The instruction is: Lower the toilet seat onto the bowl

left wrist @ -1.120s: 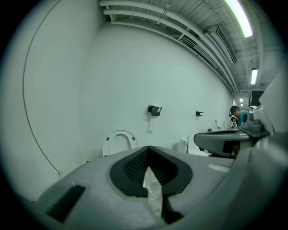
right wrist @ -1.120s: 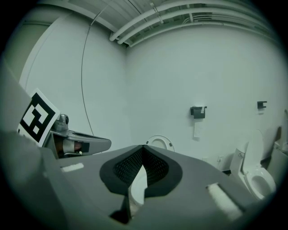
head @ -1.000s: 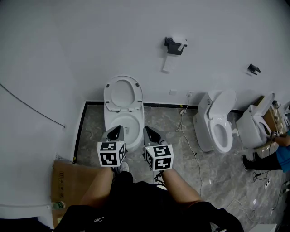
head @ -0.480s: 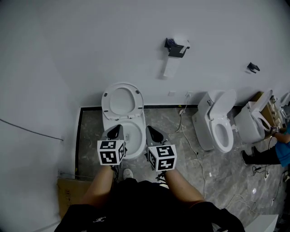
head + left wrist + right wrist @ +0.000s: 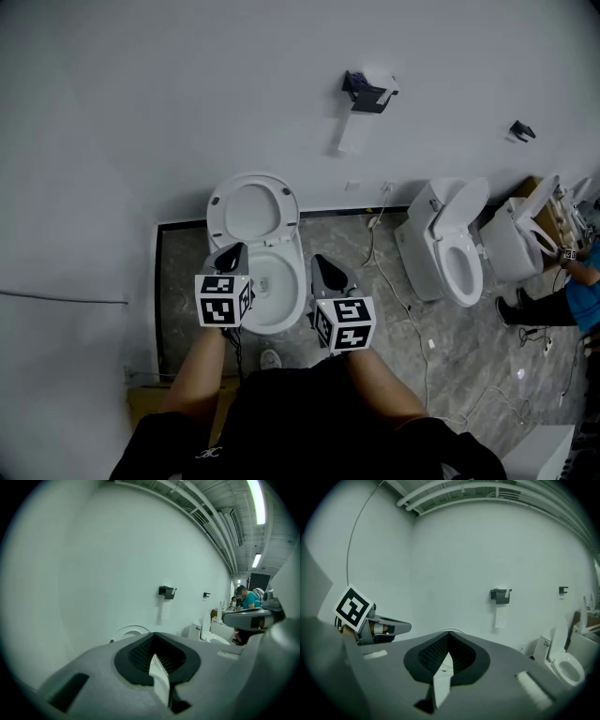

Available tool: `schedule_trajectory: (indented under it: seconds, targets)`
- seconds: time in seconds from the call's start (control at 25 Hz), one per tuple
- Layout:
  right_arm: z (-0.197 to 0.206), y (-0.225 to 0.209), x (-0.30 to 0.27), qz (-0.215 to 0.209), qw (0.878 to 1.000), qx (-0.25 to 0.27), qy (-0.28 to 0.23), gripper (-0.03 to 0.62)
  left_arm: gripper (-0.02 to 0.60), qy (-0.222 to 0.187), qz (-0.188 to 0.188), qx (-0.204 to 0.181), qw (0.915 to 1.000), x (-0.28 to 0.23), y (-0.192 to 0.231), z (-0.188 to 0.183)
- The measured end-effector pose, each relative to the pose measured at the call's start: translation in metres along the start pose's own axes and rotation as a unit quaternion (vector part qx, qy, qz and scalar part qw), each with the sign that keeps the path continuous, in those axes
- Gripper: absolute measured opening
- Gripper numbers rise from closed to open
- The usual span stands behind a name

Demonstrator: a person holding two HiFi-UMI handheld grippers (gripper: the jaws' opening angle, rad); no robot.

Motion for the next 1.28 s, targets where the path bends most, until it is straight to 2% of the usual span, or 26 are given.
schedule_trajectory:
  seconds: [0.32,0.52,0.8,0.92,1.0,1.28]
  targets:
    - [-0.003,-0.005,-0.023,0.006,1.000,-0.003,0.006,0.008,0.008,0.005,-0.014,-0.047,0.9988,-0.037,0.031,-0.021]
    - [0.003,-0.017,-0.038,0.005,1.000,-0.012,0.011,0.008,0.046,0.025,-0.023,-0.083,0.9959,-0.068,0.049,-0.027]
    - [0.004,-0.038,-0.066,-0.003,1.000,-0.011,0.020,0.008,0.106,0.065,-0.026,-0.158,0.9849,-0.127,0.068,-0.037]
    - [0.011,-0.050,-0.073,-0.004,1.000,-0.015,0.026,0.008,0.120,0.087,-0.036,-0.200,0.9752,-0.153,0.079,-0.037]
    - [0.015,-0.060,-0.076,-0.004,0.999,-0.016,0.030,0.008,0.123,0.102,-0.044,-0.235,0.9656,-0.172,0.085,-0.037]
    - [0.031,-0.091,-0.090,-0.002,0.999,-0.024,0.046,0.008,0.124,0.155,-0.066,-0.367,0.9150,-0.242,0.107,-0.034]
Point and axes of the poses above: the fingertips, and each gripper's own axes: x backward along the fingers, y to its left, z out of its underside, the point moved 2 cm from there along x, backward along the fingers, and after that the axes turned 13 degrees about x, right-handed, at the moved point
